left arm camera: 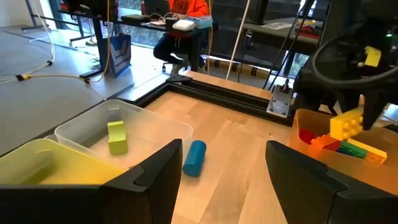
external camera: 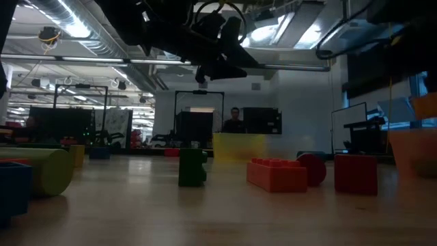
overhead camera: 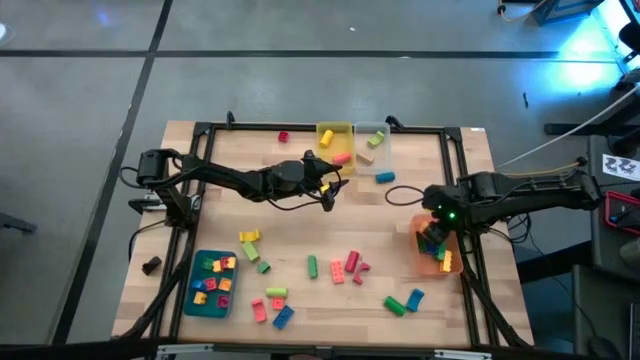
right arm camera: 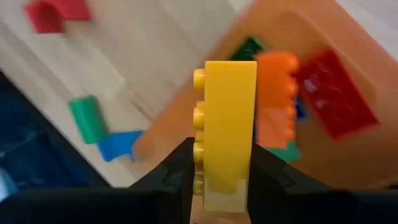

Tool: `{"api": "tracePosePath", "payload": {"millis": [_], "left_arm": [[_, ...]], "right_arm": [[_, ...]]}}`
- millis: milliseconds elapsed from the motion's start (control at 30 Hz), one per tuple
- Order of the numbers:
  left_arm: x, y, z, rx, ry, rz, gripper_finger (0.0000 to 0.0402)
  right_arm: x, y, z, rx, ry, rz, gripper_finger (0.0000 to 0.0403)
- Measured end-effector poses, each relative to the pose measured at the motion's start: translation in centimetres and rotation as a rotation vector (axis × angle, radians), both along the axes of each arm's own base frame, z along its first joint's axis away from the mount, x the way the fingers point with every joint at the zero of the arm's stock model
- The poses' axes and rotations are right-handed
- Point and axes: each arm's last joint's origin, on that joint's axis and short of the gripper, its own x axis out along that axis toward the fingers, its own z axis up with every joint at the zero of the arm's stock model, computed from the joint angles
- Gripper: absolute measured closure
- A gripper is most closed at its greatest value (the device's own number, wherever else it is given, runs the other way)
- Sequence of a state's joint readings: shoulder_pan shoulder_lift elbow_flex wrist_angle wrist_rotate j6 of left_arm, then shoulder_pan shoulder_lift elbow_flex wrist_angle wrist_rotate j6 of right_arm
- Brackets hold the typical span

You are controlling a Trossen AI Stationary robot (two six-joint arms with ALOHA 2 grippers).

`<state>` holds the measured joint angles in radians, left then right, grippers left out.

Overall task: Sort blocks by size
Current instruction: Put the yellow rectangular game piece into the orange bin, then put the red arch block into the transparent bin

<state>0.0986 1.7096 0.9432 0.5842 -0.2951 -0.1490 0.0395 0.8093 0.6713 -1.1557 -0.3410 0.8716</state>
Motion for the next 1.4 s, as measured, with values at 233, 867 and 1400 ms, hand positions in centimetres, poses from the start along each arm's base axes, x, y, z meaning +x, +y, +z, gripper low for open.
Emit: {"api": "tracePosePath", "payload": {"millis": [233, 867, 1400], "left_arm": [[0.0, 0.0, 0.0, 0.000, 0.000, 0.000, 0.0188], [0.0, 0.0, 0.0, 0.000, 0.001, 0.000, 0.0188], [-2.3, 0.0, 2.4, 0.133, 0.157, -0.029, 0.0188]], "right_arm": [[-0.2, 0.0, -0.1, -0.012, 0.024, 0.000, 0.0263], [1.9, 0.0, 1.2, -0.029, -0.236, 0.074, 0.0245], [7.3, -0.3, 4.5, -0.508, -0.821, 0.423, 0.0244]]}}
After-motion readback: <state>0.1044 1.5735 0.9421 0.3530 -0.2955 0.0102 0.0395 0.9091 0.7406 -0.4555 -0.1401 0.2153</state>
